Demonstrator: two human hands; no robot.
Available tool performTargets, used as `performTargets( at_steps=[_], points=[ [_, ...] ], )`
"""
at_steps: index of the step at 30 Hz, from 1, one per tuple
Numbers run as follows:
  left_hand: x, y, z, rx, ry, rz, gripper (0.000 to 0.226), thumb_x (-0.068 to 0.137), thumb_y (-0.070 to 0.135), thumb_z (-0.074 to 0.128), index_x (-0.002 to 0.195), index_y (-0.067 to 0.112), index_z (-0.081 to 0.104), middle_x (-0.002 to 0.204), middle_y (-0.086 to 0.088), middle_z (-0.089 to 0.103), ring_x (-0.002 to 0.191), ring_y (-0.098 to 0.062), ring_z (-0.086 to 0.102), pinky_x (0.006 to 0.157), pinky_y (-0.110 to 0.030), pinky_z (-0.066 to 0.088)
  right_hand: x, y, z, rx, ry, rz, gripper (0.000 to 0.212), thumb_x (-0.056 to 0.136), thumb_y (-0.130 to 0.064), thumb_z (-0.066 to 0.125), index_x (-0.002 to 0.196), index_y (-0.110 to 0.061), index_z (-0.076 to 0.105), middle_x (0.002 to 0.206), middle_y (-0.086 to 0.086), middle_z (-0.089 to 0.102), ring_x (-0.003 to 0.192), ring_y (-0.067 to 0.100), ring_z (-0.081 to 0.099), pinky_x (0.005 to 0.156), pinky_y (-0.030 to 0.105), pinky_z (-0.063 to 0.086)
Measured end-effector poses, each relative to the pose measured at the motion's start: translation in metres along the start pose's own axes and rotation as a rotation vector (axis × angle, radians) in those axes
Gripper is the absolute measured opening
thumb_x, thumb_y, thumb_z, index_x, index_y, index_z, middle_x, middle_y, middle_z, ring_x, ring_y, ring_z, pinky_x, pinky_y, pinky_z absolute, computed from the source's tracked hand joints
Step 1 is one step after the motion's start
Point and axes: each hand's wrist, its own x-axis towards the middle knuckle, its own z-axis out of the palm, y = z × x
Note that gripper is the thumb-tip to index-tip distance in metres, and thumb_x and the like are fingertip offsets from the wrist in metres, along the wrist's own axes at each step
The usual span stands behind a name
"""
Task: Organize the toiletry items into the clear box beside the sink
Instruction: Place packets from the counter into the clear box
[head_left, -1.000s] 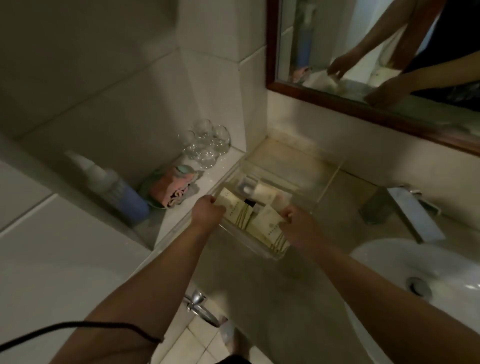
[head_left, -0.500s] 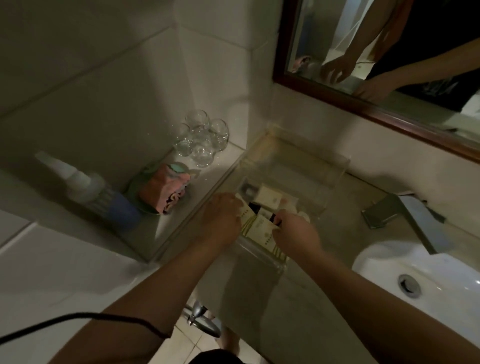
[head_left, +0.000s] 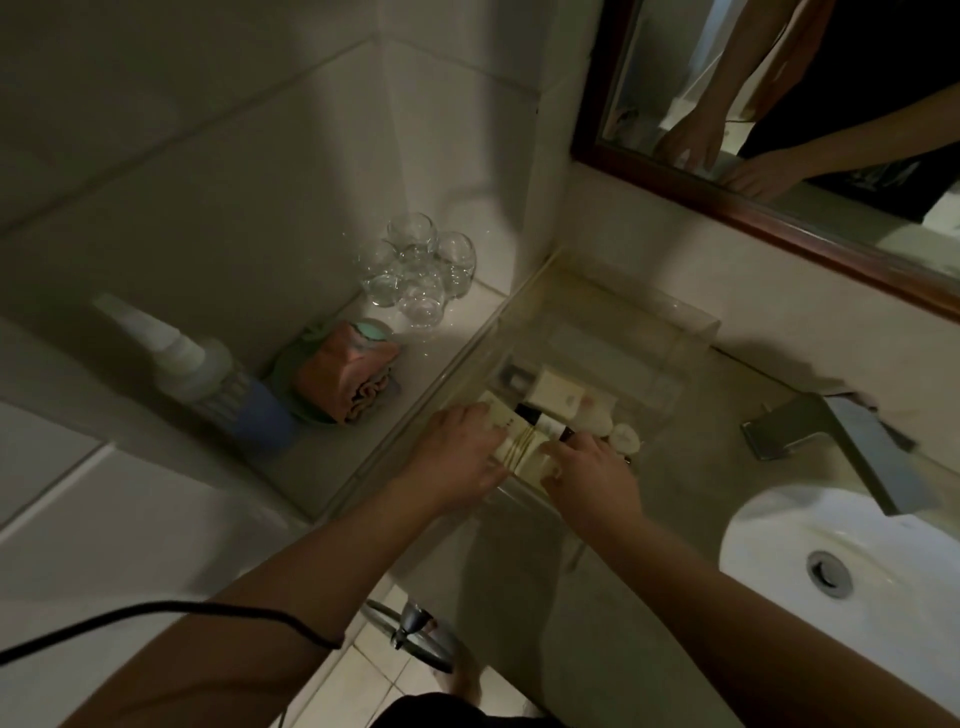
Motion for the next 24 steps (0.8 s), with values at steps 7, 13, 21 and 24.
performTargets(
  at_steps=[7, 13, 21, 24],
  points=[
    [0.001, -0.013, 0.003, 0.022, -0.08, 0.108, 0.059, 0.087, 0.051, 0.046, 0.14, 0.026, 0.036, 0.153, -0.006, 0.03, 0.141, -0.029, 0.025, 0.112, -0.047, 0.027, 0.002, -0.017, 0.005, -0.048, -0.032, -0.014, 0.045, 0.086, -0.035, 0.059, 0.131, -0.033, 0.056, 0.124, 0.003, 0.056, 0.111, 0.027, 0.053, 0.089, 0.036, 0.046],
    [-0.003, -0.01, 0.003, 0.068, -0.085, 0.077, 0.062, 0.087, 0.056, 0.045, 0.142, 0.029, 0.035, 0.152, -0.009, 0.029, 0.138, -0.031, 0.028, 0.109, -0.048, 0.028, 0.005, -0.017, 0.008, -0.023, -0.039, -0.011, 0.045, 0.084, -0.034, 0.062, 0.129, -0.033, 0.056, 0.122, 0.002, 0.057, 0.109, 0.027, 0.053, 0.091, 0.037, 0.046],
    [-0.004, -0.007, 0.007, 0.042, -0.103, 0.064, 0.063, 0.087, 0.058, 0.043, 0.143, 0.029, 0.033, 0.154, -0.009, 0.026, 0.14, -0.032, 0.023, 0.112, -0.049, 0.026, 0.003, -0.019, 0.006, -0.019, -0.062, 0.01, 0.046, 0.086, -0.035, 0.061, 0.132, -0.033, 0.053, 0.126, 0.003, 0.053, 0.114, 0.027, 0.051, 0.094, 0.038, 0.044],
    [-0.004, -0.005, 0.003, 0.015, -0.072, 0.051, 0.06, 0.086, 0.054, 0.046, 0.139, 0.028, 0.038, 0.149, -0.01, 0.033, 0.136, -0.032, 0.029, 0.109, -0.047, 0.03, 0.001, -0.02, 0.003, 0.011, -0.066, 0.023, 0.047, 0.086, -0.035, 0.06, 0.132, -0.032, 0.053, 0.127, 0.003, 0.053, 0.116, 0.027, 0.051, 0.094, 0.038, 0.045]
  ],
)
